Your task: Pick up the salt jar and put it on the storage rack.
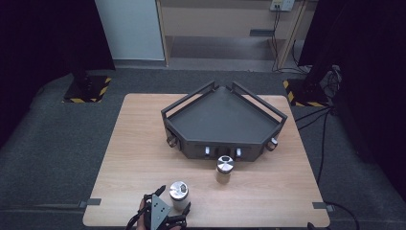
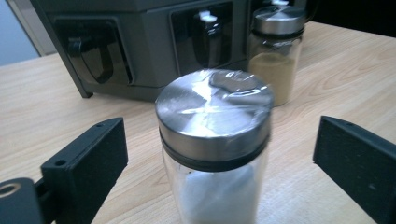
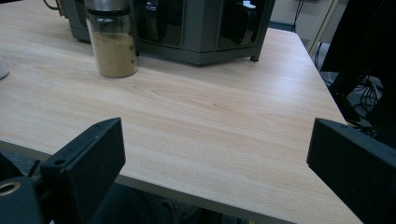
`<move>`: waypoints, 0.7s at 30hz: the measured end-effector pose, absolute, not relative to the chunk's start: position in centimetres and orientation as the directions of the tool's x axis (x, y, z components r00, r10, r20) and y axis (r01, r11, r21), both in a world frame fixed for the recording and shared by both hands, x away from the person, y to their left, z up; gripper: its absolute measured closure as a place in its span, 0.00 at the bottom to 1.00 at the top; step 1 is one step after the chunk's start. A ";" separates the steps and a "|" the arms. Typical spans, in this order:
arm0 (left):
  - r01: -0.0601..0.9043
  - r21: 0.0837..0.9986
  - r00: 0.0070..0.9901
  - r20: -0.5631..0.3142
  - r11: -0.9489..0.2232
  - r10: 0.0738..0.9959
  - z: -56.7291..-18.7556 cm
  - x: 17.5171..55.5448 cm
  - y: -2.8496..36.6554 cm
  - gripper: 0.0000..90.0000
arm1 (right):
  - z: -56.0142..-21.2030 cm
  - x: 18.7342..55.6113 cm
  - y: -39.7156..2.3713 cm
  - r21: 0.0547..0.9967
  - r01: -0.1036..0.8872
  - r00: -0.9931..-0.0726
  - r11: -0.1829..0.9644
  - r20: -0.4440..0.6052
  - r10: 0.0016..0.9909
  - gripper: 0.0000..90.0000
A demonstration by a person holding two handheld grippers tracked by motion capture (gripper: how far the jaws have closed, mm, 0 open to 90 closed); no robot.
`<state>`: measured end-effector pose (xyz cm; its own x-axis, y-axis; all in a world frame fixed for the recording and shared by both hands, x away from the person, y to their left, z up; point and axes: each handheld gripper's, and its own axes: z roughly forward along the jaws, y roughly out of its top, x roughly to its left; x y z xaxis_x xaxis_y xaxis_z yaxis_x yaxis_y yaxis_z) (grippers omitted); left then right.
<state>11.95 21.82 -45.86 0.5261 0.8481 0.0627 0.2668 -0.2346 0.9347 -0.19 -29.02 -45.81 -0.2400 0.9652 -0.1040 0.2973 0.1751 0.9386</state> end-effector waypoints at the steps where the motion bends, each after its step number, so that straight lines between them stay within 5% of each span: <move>1: 0.274 0.934 0.525 0.054 -0.228 0.850 -46.0 12.2 21.8 0.04 | -45.8 -0.2 -29.0 0.938 0.298 -0.241 0.176 -0.105 0.965 0.05; 21: 0.303 0.919 0.543 0.049 -0.251 0.838 -46.7 13.5 21.3 0.24 | -45.8 -0.1 -29.0 0.936 0.299 -0.243 0.186 -0.114 0.963 0.06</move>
<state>13.52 21.26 -46.68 0.5434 0.8380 0.0494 0.3032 -0.2508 0.9194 -0.10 -29.02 -45.80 -0.2435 0.9632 -0.1139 0.2988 0.1862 0.9360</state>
